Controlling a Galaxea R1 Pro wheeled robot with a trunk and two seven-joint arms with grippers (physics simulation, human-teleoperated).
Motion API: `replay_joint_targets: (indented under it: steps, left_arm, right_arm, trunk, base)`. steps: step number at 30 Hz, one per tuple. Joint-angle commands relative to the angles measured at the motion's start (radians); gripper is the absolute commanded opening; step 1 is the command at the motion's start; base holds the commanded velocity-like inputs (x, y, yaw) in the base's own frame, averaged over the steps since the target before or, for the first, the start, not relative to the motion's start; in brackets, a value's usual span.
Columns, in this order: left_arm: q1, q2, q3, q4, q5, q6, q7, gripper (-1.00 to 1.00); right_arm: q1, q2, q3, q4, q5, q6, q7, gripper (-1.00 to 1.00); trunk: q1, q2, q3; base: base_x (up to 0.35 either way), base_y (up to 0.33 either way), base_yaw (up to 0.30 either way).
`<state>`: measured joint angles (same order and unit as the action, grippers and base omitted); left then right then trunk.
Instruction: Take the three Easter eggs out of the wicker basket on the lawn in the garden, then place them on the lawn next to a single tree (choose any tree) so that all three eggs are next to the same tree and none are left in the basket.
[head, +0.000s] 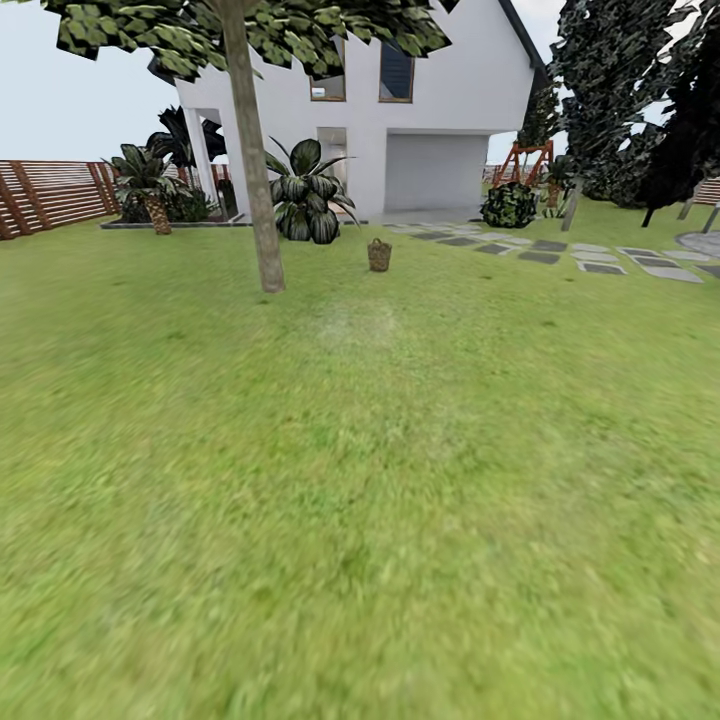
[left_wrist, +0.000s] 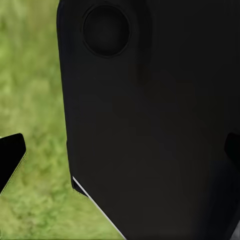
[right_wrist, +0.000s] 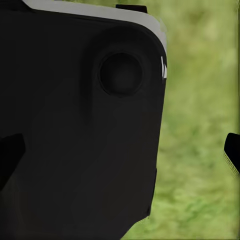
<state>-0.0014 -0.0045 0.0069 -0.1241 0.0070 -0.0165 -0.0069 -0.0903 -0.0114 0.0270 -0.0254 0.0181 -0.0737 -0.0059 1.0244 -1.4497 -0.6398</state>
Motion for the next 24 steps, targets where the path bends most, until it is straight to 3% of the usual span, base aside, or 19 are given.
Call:
replay_joint_targets:
  steps: [1,24]
  left_arm:
    - [0.0,0.0,0.001,0.0,0.001,-0.002,-0.001,1.0]
    - [0.0,0.0,0.0,0.0,0.0,-0.002,-0.001,1.0]
  right_arm:
    - [0.0,0.0,0.002,0.001,0.002,-0.003,0.0,1.0]
    - [0.0,0.001,0.003,0.0,0.002,-0.003,0.0,1.0]
  trunk:
    - [0.001,0.0,-0.001]
    - [0.001,0.0,-0.001]
  base:
    - [0.34,0.0,0.0]
    - [0.34,0.0,0.0]
